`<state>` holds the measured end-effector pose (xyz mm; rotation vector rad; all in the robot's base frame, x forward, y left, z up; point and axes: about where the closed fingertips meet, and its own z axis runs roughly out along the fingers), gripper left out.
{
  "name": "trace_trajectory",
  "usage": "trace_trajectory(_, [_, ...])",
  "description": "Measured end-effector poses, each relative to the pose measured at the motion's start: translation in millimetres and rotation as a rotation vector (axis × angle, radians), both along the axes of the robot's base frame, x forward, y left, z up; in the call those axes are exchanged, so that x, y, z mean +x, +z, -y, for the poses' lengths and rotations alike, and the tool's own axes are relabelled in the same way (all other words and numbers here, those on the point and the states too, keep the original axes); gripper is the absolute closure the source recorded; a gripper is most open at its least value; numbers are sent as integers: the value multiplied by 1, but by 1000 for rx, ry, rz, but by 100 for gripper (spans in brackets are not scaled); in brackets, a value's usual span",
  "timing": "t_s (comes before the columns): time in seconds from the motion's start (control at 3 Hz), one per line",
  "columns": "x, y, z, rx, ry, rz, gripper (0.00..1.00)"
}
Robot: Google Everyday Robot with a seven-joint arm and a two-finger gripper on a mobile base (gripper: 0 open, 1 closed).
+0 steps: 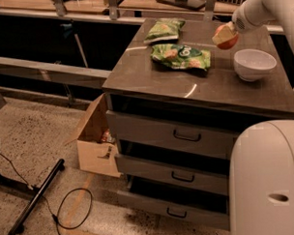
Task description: Pick apple from white bowl and place on counter
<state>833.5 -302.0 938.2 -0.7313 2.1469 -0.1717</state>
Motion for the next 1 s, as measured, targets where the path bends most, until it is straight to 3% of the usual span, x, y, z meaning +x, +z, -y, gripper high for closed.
trace_trajectory(0.33, [11,-26,-9,21,20,-23,82])
trace_trajectory(1.0, [23,-57,-12,29,52,-47,35])
